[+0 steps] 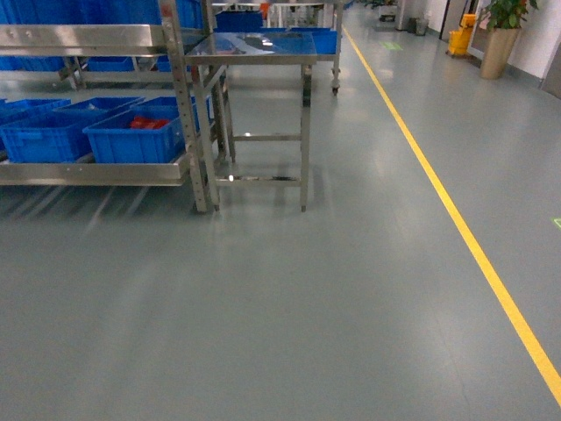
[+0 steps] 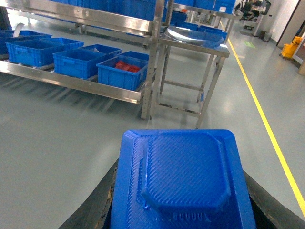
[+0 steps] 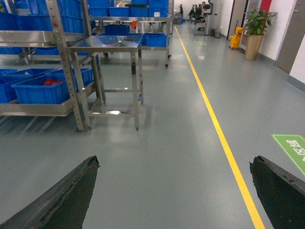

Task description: Pick blue part to blue bin on bottom shelf

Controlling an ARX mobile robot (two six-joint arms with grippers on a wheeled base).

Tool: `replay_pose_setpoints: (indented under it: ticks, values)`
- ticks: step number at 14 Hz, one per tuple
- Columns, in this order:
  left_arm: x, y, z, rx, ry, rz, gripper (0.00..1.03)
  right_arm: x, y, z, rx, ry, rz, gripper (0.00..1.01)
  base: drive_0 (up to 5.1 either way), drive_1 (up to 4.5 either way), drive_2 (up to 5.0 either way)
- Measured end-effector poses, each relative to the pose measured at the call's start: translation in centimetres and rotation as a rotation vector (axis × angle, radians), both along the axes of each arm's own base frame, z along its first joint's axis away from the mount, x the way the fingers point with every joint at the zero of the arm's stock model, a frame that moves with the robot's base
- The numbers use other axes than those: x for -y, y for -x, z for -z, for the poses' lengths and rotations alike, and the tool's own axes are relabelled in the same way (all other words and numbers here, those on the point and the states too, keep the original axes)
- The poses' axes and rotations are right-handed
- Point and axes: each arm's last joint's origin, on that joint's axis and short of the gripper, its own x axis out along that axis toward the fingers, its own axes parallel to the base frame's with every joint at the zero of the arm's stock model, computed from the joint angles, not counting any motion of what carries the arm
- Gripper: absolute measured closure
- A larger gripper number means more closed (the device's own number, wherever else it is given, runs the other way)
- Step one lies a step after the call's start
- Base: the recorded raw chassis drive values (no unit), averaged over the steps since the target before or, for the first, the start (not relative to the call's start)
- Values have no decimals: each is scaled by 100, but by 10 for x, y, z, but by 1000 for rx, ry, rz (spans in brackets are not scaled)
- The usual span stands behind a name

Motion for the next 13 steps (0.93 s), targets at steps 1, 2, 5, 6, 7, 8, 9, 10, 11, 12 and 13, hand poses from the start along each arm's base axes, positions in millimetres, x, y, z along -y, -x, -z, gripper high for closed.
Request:
replay_pose_setpoints:
  ticks: [1,2,5,6,7,8,9,10,11,12,13]
  values:
    - [0,0,0,3,2,1,59,0,0,0,3,0,0,3,-7,426,-440]
    - [0,0,0,-1,-1,0,59,0,0,0,-1,0,1,3,-5,429,-438]
    - [0,0,0,1,1,1,59,0,0,0,-1,0,0,3,0,433,-433]
    - [0,0,0,0,0,0,59,0,0,0,2,0,0,3,1,434,-433]
    - [0,0,0,-3,-2,-2,59,0,0,0,0,0,0,3,2,435,-432]
    - [0,0,0,0,0,2,59,0,0,0,-5,0,0,3,0,433,-433]
    - [0,0,0,1,0,0,59,0,0,-1,7,0,0,3,2,436,-431]
    - [0,0,0,0,0,0,59,0,0,0,0,0,0,3,-7,426,-440]
    - [0,0,0,0,0,0,60,0,0,0,-1,0,0,3,-2,431,-436]
    - [0,0,0,5,2,-1,60,0,0,-1,7,0,0,3,-1,433,-434]
    - [0,0,0,2,1,0,60,0,0,0,1,0,0,3,-2,431,-436]
